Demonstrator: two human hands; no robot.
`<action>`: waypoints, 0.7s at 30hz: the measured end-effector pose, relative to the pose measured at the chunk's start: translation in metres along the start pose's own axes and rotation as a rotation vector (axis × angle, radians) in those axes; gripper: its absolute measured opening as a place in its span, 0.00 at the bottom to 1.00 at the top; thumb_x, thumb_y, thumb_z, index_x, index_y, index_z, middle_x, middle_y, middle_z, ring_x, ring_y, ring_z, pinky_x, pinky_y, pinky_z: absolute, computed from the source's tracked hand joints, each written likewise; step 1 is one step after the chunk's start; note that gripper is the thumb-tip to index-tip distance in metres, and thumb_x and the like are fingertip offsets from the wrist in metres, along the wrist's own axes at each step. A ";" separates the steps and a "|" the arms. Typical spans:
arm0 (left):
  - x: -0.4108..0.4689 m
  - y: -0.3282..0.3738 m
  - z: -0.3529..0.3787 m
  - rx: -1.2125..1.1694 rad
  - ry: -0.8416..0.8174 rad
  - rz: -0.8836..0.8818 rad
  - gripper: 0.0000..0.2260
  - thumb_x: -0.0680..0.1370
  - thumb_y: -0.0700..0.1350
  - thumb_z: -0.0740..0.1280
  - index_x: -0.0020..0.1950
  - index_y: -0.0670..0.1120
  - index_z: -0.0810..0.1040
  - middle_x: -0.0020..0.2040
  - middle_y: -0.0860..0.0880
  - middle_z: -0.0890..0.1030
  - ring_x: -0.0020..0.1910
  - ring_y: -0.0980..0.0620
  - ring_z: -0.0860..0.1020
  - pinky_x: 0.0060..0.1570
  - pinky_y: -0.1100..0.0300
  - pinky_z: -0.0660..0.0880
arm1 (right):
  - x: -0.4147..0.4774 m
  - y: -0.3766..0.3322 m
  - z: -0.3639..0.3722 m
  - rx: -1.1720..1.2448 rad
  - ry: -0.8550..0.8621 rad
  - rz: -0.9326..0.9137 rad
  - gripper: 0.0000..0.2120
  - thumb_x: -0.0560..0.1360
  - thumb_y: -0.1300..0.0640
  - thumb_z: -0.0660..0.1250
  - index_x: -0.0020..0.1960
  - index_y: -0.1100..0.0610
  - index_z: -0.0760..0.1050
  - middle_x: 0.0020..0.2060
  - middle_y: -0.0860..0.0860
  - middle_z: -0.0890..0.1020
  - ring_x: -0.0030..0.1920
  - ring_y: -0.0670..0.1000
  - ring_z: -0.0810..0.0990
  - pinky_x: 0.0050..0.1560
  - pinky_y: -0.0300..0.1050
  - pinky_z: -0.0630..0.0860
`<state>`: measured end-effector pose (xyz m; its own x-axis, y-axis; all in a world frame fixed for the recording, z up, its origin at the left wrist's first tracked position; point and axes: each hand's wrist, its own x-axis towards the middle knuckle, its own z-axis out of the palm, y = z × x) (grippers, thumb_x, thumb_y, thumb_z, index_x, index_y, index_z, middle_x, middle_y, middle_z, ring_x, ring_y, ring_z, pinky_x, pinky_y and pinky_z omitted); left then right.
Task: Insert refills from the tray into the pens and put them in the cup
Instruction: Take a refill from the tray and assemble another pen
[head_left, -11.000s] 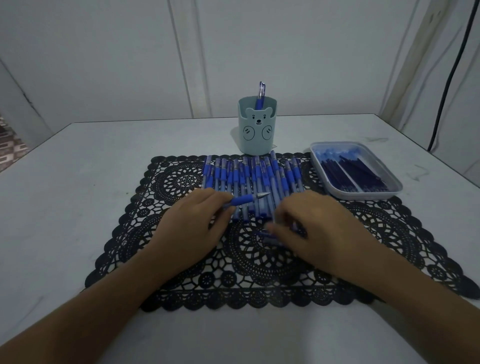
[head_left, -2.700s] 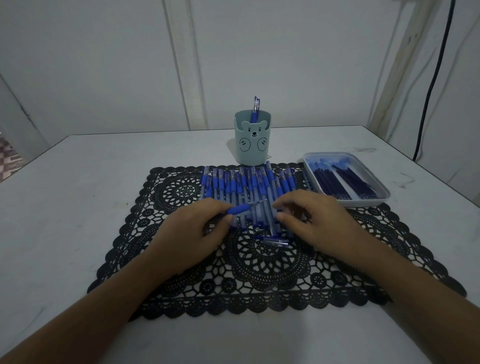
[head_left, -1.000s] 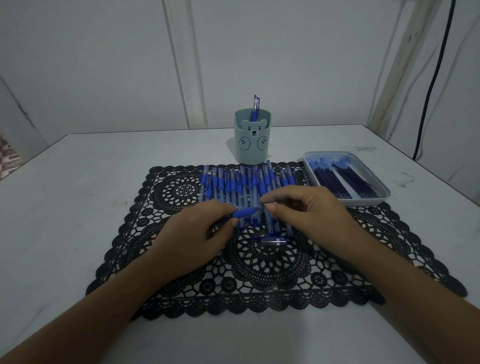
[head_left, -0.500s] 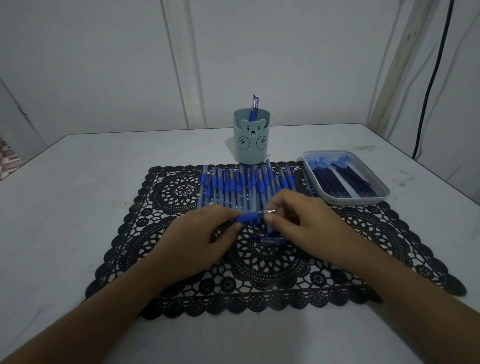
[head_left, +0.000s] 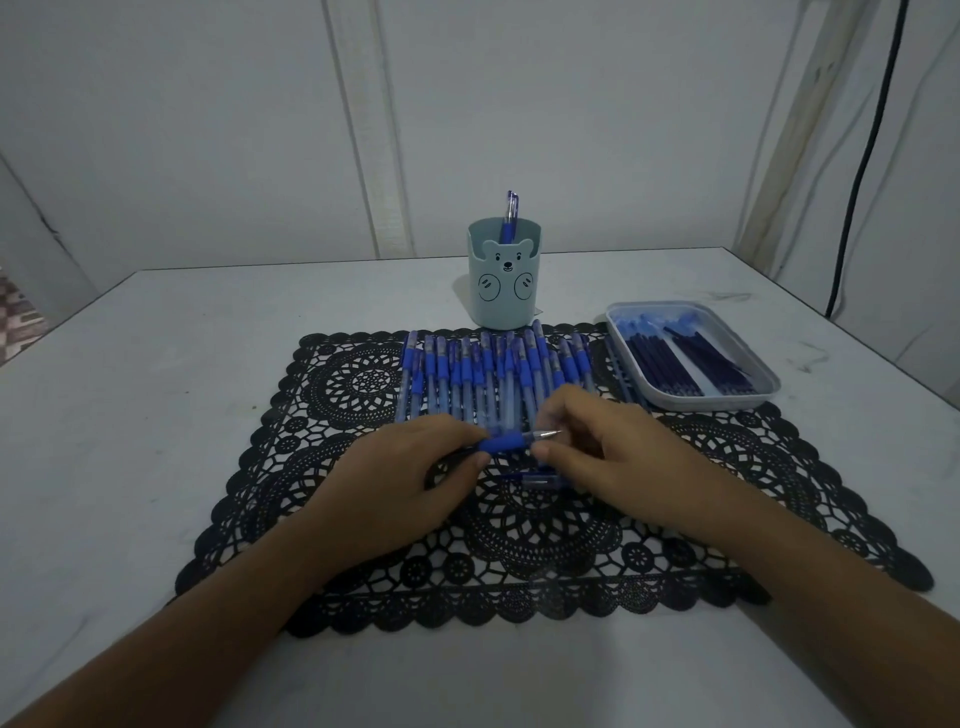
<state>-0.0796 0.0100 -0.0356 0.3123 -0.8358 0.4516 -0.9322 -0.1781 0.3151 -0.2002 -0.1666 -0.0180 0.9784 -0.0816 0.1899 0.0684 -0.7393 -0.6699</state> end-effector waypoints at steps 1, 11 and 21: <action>0.000 0.000 0.000 0.000 -0.003 0.004 0.16 0.76 0.55 0.56 0.56 0.50 0.78 0.39 0.63 0.74 0.34 0.64 0.72 0.35 0.68 0.72 | 0.000 0.000 0.000 -0.004 0.014 0.009 0.05 0.76 0.50 0.60 0.43 0.49 0.72 0.31 0.48 0.77 0.30 0.46 0.73 0.32 0.40 0.71; 0.000 0.000 -0.001 0.033 0.001 0.031 0.15 0.77 0.53 0.56 0.55 0.49 0.78 0.36 0.61 0.73 0.32 0.63 0.71 0.30 0.64 0.74 | 0.000 0.004 0.001 -0.014 0.076 -0.018 0.04 0.75 0.53 0.64 0.41 0.51 0.73 0.29 0.45 0.73 0.30 0.42 0.69 0.31 0.34 0.67; 0.000 -0.003 -0.006 0.102 0.055 -0.080 0.16 0.76 0.55 0.55 0.52 0.50 0.78 0.34 0.63 0.70 0.32 0.69 0.70 0.28 0.77 0.62 | 0.000 0.011 -0.008 -0.255 -0.026 -0.028 0.14 0.67 0.40 0.66 0.47 0.47 0.71 0.39 0.44 0.74 0.38 0.42 0.72 0.38 0.37 0.72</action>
<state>-0.0755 0.0131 -0.0316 0.3929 -0.7876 0.4746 -0.9169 -0.2967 0.2668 -0.2015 -0.1803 -0.0194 0.9817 -0.0434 0.1853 0.0479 -0.8859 -0.4614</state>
